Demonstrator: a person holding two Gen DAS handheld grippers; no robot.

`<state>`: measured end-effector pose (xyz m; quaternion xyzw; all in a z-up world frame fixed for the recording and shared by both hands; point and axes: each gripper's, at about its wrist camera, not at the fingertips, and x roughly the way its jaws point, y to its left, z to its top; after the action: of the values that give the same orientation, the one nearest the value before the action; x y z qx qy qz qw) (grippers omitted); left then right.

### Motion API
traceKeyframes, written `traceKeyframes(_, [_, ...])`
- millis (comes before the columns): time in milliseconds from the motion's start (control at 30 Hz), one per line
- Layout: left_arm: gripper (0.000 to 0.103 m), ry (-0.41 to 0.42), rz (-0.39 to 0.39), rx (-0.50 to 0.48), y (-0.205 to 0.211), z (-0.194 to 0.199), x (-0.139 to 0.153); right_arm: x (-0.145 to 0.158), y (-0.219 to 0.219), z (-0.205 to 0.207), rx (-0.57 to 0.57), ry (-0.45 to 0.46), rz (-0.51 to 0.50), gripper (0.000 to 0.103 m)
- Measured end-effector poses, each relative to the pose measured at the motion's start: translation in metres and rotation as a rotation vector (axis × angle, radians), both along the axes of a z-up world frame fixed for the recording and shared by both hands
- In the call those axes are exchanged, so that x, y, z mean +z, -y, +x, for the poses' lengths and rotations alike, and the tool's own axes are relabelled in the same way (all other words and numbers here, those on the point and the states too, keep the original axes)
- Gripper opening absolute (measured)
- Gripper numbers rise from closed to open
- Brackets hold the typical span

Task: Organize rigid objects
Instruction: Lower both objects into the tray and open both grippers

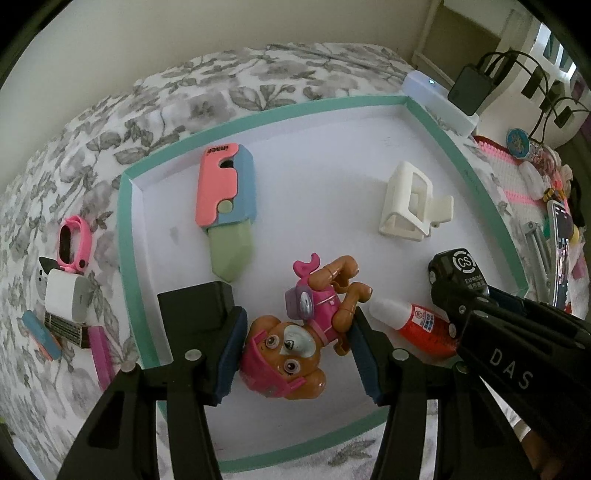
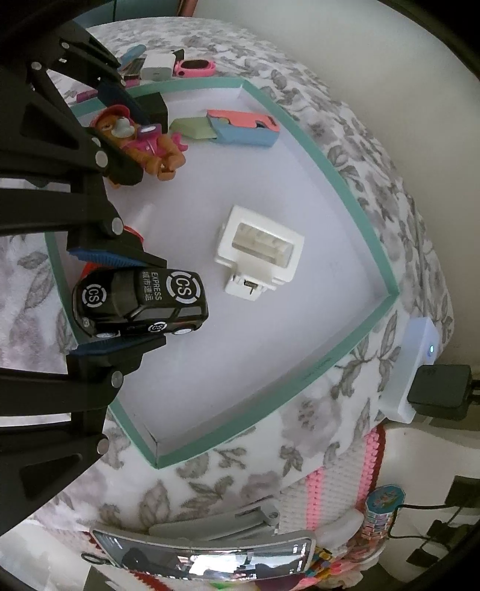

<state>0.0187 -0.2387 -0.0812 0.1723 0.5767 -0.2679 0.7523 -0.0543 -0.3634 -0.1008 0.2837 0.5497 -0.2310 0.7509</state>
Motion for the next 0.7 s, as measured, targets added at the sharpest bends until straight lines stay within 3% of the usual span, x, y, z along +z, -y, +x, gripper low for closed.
traceKeyframes(67, [0.057, -0.002, -0.001, -0.001, 0.001, 0.003, 0.000, -0.001, 0.000, 0.003, -0.005, -0.005, -0.003, 0.037])
traceKeyframes(133, [0.058, 0.004, -0.009, -0.003, 0.002, 0.004, 0.003, 0.002, 0.000, 0.001, -0.002, -0.004, -0.012, 0.049])
traceKeyframes(200, [0.058, 0.009, -0.017, -0.005, 0.001, 0.003, 0.007, 0.010, 0.000, 0.002, -0.002, 0.008, -0.036, 0.054])
traceKeyframes(267, [0.058, 0.023, -0.022, -0.001, 0.000, 0.003, 0.011, 0.018, -0.001, 0.002, 0.002, 0.022, -0.057, 0.054])
traceKeyframes(300, [0.058, 0.120, -0.013, 0.026, -0.001, 0.003, 0.015, 0.022, -0.001, 0.002, 0.000, 0.031, -0.063, 0.054])
traceKeyframes(467, [0.060, 0.117, -0.095, 0.049, -0.010, 0.004, 0.039, 0.047, -0.001, -0.003, -0.008, 0.084, -0.111, 0.054])
traceKeyframes(533, [0.067, 0.111, -0.118, 0.065, -0.016, 0.007, 0.047, 0.056, -0.001, -0.004, -0.011, 0.104, -0.127, 0.053])
traceKeyframes(700, [0.068, 0.152, -0.151, 0.146, -0.038, 0.019, 0.063, 0.076, -0.002, -0.008, -0.016, 0.140, -0.167, 0.053])
